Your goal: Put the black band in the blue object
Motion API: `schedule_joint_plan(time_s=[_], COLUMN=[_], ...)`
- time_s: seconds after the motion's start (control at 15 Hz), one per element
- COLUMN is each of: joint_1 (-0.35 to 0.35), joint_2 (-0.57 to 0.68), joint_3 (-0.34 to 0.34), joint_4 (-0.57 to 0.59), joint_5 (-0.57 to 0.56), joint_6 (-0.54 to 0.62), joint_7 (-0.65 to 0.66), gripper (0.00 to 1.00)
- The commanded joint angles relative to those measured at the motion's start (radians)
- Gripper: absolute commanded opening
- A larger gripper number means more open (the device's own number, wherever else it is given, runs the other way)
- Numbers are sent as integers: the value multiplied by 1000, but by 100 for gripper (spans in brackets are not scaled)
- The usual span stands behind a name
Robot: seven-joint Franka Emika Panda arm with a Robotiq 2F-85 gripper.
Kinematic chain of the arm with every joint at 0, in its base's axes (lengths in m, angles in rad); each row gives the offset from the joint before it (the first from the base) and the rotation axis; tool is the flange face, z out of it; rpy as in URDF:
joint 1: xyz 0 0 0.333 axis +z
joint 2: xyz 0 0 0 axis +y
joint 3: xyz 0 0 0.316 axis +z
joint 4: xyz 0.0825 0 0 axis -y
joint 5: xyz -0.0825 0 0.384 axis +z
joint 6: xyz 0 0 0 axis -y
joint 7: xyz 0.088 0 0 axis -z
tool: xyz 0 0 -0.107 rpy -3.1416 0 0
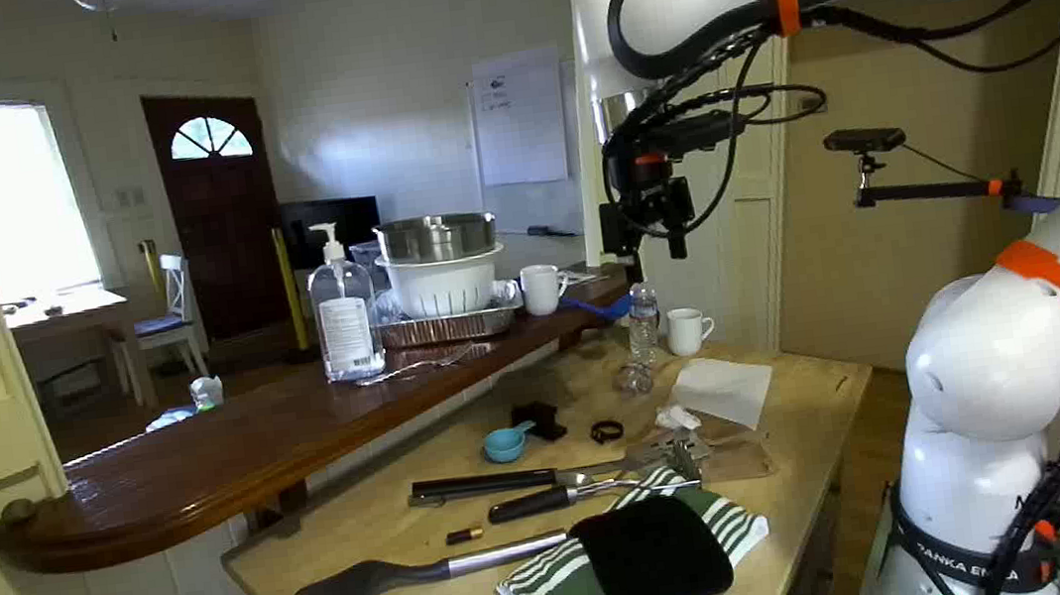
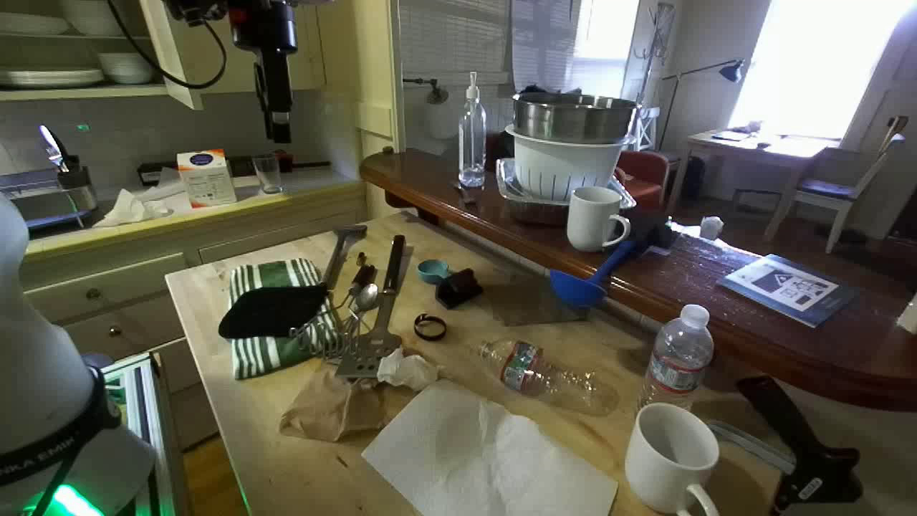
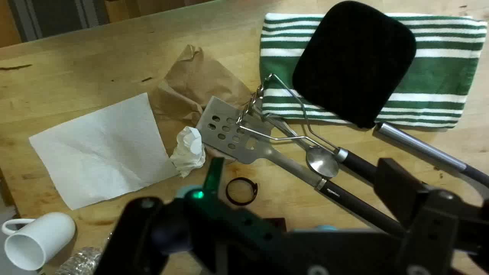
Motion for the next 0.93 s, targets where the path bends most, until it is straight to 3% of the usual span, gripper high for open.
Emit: schedule_joint_plan(time_s=[0.0, 0.27, 0.6, 0.87], joint_1=[11, -2, -83, -128], joint_2=[2, 8, 51, 137], joint_3=[-8, -36, -154, -206], joint_4=[3, -17, -102, -163], joint_5=[-5, -3, 7, 2], joint_6=[-3, 60, 273, 421], joint_7=[5, -5, -6, -3], gripper=[100, 100, 100, 100])
